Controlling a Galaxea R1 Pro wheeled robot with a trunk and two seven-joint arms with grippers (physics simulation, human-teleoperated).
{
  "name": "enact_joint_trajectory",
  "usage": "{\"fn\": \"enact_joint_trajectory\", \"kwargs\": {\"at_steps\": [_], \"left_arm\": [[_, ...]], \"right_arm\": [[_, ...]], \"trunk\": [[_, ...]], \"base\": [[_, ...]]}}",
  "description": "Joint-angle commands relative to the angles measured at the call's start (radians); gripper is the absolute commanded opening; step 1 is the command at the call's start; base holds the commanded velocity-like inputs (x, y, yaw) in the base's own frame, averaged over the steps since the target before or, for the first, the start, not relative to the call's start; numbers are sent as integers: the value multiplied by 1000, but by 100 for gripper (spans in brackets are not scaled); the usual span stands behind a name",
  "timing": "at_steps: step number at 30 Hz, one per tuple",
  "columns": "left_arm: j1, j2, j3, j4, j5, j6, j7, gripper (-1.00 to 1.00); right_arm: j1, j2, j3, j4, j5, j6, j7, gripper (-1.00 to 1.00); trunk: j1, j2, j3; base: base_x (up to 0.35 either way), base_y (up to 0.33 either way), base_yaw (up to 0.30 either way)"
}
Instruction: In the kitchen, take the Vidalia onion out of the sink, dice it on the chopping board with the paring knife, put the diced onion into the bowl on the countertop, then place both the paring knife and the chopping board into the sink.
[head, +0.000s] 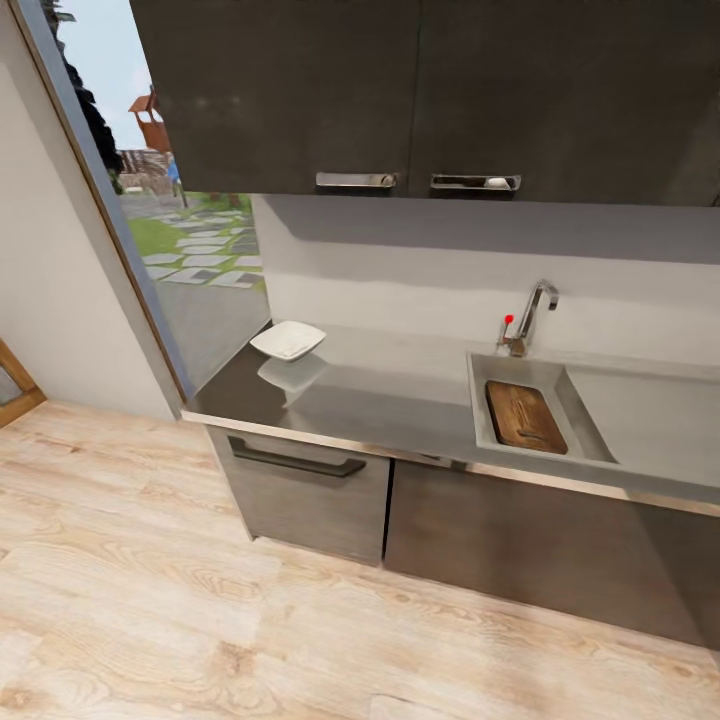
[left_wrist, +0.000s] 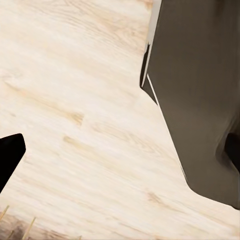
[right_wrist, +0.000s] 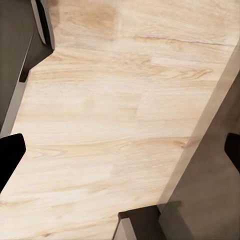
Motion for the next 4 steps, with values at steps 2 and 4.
{"fn": "enact_joint_trajectory", "kwargs": {"at_steps": [2,4], "left_arm": [[0,0,6,-1,-5,4,2,100],[0,0,6,-1,-5,4,2,100]], "right_arm": [[0,0,9,1,-9,-5,-1,100],[0,0,9,1,-9,-5,-1,100]], "trunk": [[1,-2,-2],[1,-2,-2]], "base": [[0,0,0],[0,0,0]]}}
